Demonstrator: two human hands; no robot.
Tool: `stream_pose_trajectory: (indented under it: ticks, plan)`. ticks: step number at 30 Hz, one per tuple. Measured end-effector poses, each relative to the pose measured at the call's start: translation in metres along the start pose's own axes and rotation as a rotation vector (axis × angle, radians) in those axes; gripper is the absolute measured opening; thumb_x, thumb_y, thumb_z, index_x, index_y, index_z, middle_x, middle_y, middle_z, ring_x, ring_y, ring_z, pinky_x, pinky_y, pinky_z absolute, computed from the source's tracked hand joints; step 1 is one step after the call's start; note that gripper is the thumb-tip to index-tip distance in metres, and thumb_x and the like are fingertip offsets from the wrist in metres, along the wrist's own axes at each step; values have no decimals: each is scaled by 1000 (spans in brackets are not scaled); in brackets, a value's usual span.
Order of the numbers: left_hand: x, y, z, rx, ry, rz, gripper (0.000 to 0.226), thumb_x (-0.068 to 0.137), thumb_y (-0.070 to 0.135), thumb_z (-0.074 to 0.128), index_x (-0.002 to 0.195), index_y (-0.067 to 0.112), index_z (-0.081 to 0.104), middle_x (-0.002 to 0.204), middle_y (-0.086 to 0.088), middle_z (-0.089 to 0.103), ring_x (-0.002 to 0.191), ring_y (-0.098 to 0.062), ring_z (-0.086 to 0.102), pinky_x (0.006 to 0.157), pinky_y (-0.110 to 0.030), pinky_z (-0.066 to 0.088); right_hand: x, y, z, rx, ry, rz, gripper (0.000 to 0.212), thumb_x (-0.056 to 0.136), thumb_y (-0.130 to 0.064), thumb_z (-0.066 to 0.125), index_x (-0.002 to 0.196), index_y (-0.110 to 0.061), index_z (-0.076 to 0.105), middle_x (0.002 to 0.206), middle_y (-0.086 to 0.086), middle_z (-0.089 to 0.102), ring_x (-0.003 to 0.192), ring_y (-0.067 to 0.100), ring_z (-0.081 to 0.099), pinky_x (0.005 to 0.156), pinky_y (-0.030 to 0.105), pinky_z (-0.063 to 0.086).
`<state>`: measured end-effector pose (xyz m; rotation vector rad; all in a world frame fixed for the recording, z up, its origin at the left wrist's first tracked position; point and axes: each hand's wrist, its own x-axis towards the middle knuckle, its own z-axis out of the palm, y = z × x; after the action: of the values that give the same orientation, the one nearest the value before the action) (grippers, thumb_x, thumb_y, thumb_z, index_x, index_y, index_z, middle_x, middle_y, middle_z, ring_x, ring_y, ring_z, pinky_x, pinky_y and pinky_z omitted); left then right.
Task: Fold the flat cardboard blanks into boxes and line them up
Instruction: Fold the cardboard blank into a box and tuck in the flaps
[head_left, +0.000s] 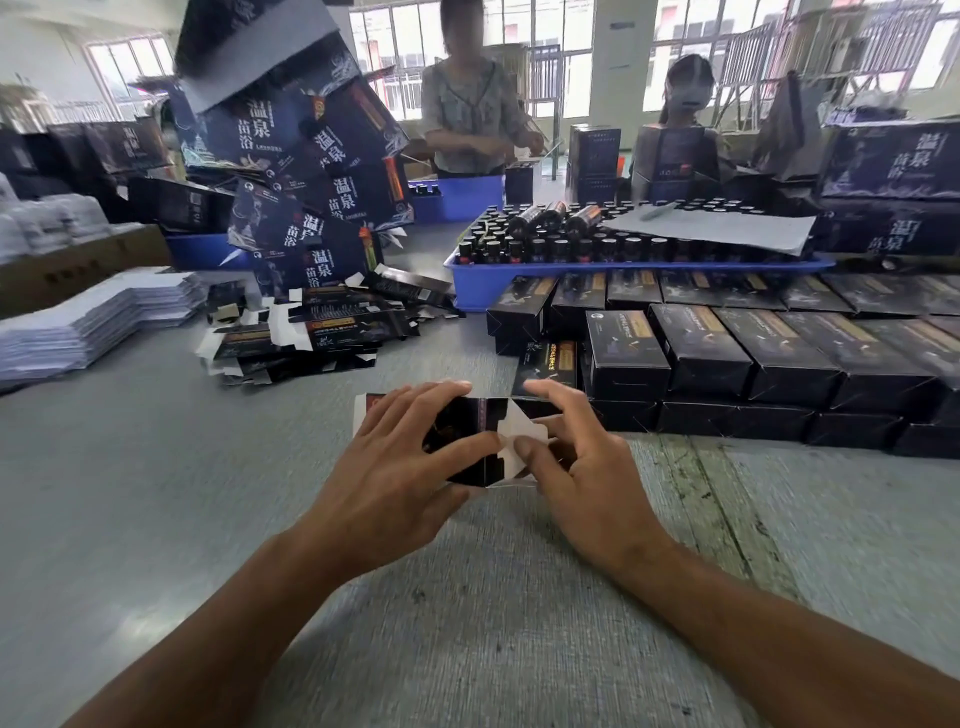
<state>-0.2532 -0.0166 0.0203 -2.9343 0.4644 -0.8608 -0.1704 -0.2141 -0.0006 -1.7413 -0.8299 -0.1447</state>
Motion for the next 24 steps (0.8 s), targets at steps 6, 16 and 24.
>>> stream_pose_trajectory:
  ticks: [6,16,24]
  plan:
    - [-1,4,1,-22,35,-21,58,85,40,63,139,31,45,150,-19,44,138,-35,38,108,-50,34,0,-1,-1,-139,7,-97,30,101,-14,59,130,-18,65,114,-9,71,101,1,66,87,16,53]
    - [-4,-1,3,-1,17,-57,77,75,26,84,140,34,45,149,-19,43,139,-38,38,104,-56,42,-2,-4,-3,-167,-210,-36,66,90,-44,68,149,-26,45,135,-19,54,121,-9,50,96,4,39]
    - [-3,3,1,-15,19,-38,73,75,25,83,137,35,46,148,-19,44,137,-40,42,97,-59,49,-2,-3,-1,-167,-49,-76,47,91,-19,72,136,-23,59,122,-18,61,106,-6,59,89,9,48]
